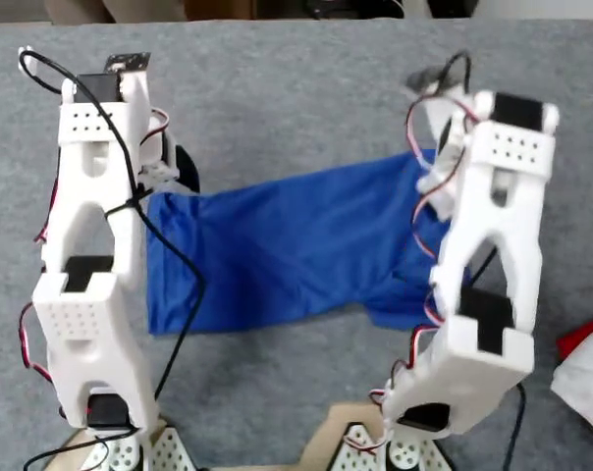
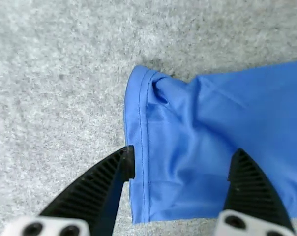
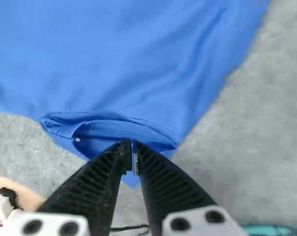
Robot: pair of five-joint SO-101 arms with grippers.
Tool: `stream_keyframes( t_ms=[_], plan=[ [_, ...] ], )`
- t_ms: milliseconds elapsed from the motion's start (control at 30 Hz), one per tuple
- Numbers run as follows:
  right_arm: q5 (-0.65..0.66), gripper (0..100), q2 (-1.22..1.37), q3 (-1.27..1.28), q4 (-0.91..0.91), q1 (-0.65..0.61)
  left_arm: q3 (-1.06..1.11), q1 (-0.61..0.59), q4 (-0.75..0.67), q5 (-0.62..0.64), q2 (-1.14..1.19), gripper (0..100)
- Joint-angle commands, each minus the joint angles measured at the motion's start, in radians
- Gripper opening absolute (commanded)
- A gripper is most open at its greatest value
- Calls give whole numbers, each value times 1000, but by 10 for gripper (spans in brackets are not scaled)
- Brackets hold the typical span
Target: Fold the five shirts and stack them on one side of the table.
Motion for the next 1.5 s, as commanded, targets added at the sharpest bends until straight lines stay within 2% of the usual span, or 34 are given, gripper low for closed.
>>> stream_keyframes(
  t_ms=[0,100,200,400,700,1467],
  plan=[
    [11,28,-64,157,-193,33,5,12,11,-9,-81,309],
    [11,27,-19,211,-336,39,5,12,9,-5,-81,309],
    [11,27,61,191,-358,38,6,12,-3,-5,-81,309],
    [11,27,193,166,-279,39,6,6,-3,-8,-81,308],
    [11,27,163,174,-140,82,6,8,-3,-8,-81,308],
    [9,27,96,458,-129,148,0,2,-3,-11,-81,309]
  ],
)
